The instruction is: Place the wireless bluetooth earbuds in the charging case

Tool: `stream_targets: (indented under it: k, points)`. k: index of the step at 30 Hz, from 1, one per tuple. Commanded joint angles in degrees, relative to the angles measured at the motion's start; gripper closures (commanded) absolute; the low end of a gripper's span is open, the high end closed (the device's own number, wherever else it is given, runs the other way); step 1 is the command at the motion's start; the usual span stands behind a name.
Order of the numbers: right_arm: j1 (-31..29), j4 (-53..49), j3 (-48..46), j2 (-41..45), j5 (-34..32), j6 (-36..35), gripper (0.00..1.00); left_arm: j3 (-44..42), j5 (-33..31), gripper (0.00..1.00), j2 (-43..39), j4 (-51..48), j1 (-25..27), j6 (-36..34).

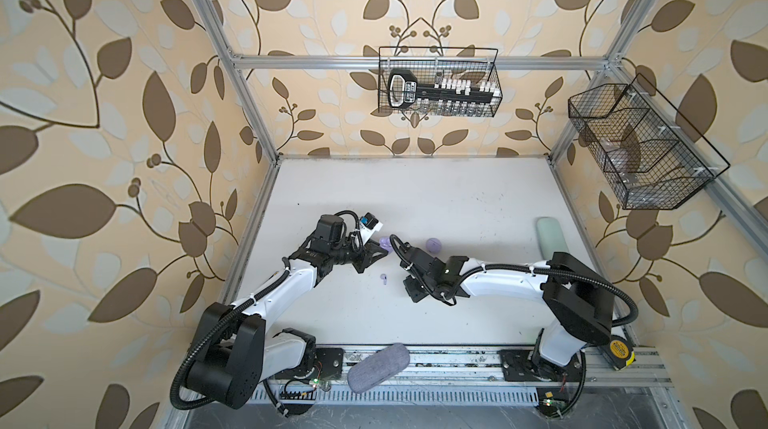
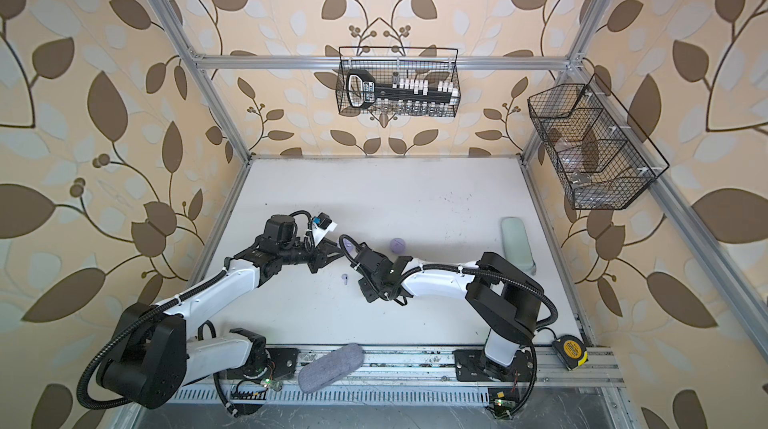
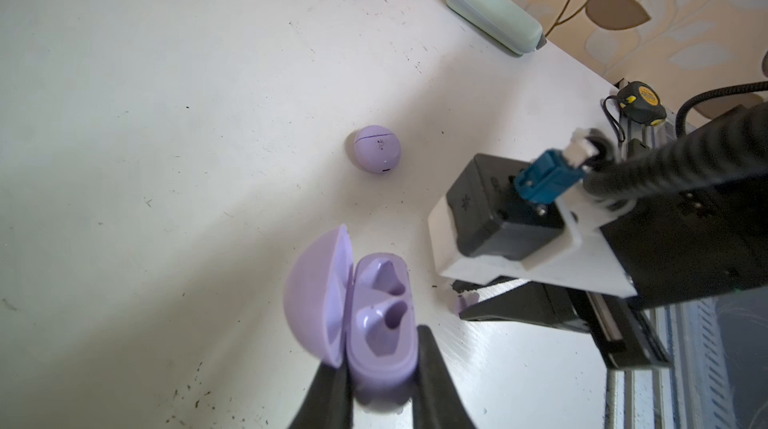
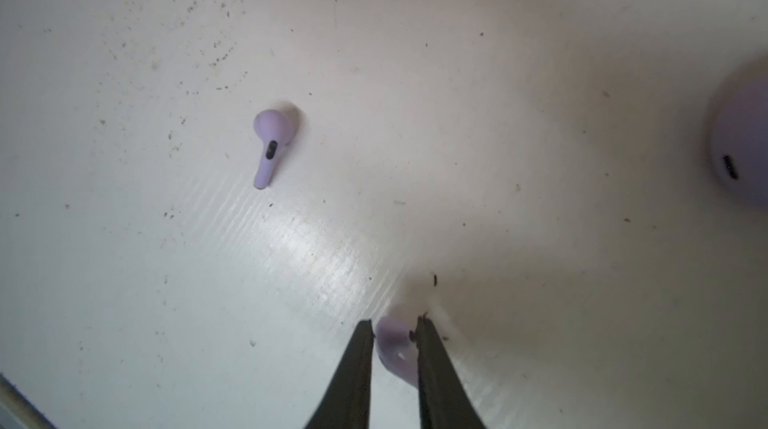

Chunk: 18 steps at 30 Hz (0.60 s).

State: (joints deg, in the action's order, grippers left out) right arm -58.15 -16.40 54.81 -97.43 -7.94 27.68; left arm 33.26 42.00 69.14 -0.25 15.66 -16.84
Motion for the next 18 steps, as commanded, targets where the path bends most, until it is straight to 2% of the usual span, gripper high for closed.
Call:
stream_targets:
  k: [1,18]
  points:
    - [0.32,1.48,-1.06,0.95,0.84,1.35,0.77,1.91,2.3,0.98,-0.59,-0.01,-0.12,-1.53]
    - [-0.41,-5.0,2.43,-1.03,-2.73,-3.43,0.66,2.08,2.21,0.97,-0.42,-0.01,-0.15,-1.35]
